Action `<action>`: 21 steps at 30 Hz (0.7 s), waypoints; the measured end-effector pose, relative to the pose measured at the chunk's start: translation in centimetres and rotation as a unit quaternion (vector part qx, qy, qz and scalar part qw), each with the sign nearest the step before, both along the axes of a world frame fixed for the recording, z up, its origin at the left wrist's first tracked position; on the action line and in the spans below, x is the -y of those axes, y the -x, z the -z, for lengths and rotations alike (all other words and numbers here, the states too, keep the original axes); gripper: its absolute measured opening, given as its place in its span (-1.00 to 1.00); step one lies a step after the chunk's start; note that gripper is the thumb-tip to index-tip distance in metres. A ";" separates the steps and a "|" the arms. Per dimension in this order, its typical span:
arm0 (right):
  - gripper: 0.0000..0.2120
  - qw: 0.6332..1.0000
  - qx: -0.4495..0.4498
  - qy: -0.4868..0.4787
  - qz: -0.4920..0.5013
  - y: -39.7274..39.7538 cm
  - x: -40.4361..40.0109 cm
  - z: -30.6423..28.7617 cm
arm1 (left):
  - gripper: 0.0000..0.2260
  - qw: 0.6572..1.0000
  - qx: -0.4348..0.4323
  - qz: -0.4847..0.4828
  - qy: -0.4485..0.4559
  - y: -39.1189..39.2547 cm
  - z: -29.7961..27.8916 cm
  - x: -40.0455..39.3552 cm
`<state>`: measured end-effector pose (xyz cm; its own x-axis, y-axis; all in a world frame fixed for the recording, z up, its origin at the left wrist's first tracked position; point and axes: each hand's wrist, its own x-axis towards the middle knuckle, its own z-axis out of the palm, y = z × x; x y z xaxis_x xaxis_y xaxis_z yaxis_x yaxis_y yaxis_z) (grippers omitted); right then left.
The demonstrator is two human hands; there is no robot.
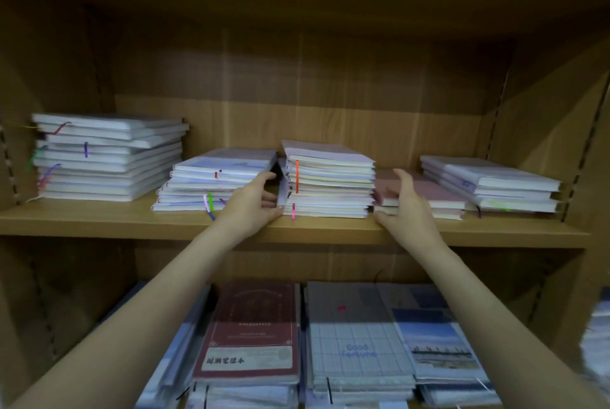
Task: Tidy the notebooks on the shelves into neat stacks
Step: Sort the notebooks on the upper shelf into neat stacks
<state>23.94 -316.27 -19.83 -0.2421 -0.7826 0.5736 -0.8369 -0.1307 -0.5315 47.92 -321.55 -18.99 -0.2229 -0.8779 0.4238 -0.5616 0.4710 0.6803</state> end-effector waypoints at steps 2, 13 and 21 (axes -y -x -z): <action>-0.33 1.000 -0.004 -0.007 -0.010 -0.7 0.0 -0.2 | -0.44 1.000 -0.009 0.025 -0.012 -0.6 0.0 -0.4; -0.35 0.998 -0.003 -0.059 -0.027 -0.9 1.0 -0.6 | -0.48 0.999 -0.006 0.053 0.012 -2.3 0.7 -0.4; -0.41 0.999 0.042 0.030 -0.018 -2.3 0.6 0.0 | -0.57 0.997 -0.024 0.031 0.070 -2.5 1.2 -1.0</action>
<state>26.23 -316.88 -19.86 -0.2634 -0.7569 0.5982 -0.7843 -0.1930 -0.5896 50.40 -320.51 -20.18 -0.2520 -0.7946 0.5523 -0.4974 0.5960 0.6304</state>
